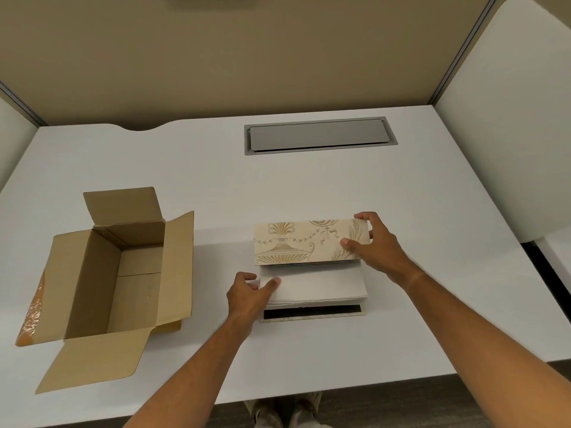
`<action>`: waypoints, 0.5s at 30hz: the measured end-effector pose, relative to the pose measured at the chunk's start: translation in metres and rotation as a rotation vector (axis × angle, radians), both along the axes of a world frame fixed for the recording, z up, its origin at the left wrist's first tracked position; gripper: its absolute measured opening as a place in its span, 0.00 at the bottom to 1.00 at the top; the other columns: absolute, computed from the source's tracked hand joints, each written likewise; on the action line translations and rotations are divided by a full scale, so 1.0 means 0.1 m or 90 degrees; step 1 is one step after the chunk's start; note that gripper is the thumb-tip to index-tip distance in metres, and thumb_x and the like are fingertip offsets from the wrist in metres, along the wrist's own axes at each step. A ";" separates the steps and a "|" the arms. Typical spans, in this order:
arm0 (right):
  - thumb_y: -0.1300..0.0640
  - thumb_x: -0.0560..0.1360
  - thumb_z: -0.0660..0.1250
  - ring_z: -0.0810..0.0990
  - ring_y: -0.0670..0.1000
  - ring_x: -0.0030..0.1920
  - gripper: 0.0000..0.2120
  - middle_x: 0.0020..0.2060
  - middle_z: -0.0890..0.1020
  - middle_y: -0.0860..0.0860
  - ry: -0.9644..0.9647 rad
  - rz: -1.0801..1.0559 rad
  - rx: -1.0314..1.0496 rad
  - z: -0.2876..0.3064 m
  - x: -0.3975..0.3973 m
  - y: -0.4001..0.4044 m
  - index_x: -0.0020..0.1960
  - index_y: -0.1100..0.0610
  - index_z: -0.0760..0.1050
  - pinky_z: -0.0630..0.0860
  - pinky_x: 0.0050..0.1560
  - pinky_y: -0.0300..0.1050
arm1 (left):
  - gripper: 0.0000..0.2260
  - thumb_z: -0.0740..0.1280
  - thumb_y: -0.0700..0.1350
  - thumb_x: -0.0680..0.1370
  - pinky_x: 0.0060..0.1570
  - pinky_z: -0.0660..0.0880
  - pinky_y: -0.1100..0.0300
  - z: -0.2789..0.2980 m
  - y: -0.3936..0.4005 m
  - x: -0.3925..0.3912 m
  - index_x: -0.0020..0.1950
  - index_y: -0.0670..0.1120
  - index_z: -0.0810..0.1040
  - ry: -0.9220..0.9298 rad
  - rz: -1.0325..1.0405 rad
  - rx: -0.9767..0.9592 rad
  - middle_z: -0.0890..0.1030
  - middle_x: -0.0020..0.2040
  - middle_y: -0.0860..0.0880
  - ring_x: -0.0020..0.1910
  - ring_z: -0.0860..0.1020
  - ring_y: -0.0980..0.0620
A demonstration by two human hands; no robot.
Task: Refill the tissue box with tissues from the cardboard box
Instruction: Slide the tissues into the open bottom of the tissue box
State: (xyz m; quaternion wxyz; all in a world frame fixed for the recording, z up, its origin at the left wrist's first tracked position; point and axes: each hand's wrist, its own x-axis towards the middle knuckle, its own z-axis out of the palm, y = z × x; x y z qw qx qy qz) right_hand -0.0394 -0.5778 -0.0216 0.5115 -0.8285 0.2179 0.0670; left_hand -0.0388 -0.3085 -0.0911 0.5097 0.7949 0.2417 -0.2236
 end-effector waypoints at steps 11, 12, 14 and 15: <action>0.55 0.73 0.74 0.80 0.46 0.45 0.22 0.46 0.80 0.46 -0.005 -0.010 0.046 0.03 -0.19 0.03 0.61 0.45 0.67 0.77 0.35 0.36 | 0.24 0.78 0.53 0.67 0.31 0.69 0.62 0.00 -0.03 -0.02 0.54 0.50 0.68 -0.005 0.043 -0.020 0.74 0.44 0.52 0.42 0.75 0.54; 0.55 0.74 0.74 0.79 0.47 0.46 0.22 0.47 0.80 0.46 -0.004 -0.011 0.057 0.03 -0.21 0.02 0.61 0.44 0.67 0.78 0.35 0.37 | 0.24 0.78 0.53 0.67 0.31 0.70 0.62 -0.01 -0.03 -0.02 0.54 0.50 0.68 -0.002 0.043 -0.021 0.75 0.44 0.51 0.42 0.75 0.52; 0.55 0.74 0.73 0.80 0.47 0.47 0.21 0.48 0.80 0.46 -0.002 -0.015 0.073 0.02 -0.25 0.02 0.61 0.43 0.67 0.79 0.33 0.36 | 0.24 0.78 0.54 0.67 0.32 0.70 0.61 -0.01 -0.03 -0.02 0.54 0.51 0.68 0.006 0.044 -0.024 0.75 0.45 0.51 0.45 0.76 0.49; 0.55 0.74 0.73 0.80 0.47 0.48 0.21 0.48 0.81 0.46 -0.002 -0.018 0.081 0.02 -0.27 0.02 0.60 0.42 0.67 0.79 0.33 0.36 | 0.24 0.78 0.54 0.67 0.32 0.70 0.61 -0.01 -0.03 -0.02 0.54 0.51 0.68 0.008 0.046 -0.025 0.75 0.46 0.51 0.46 0.76 0.49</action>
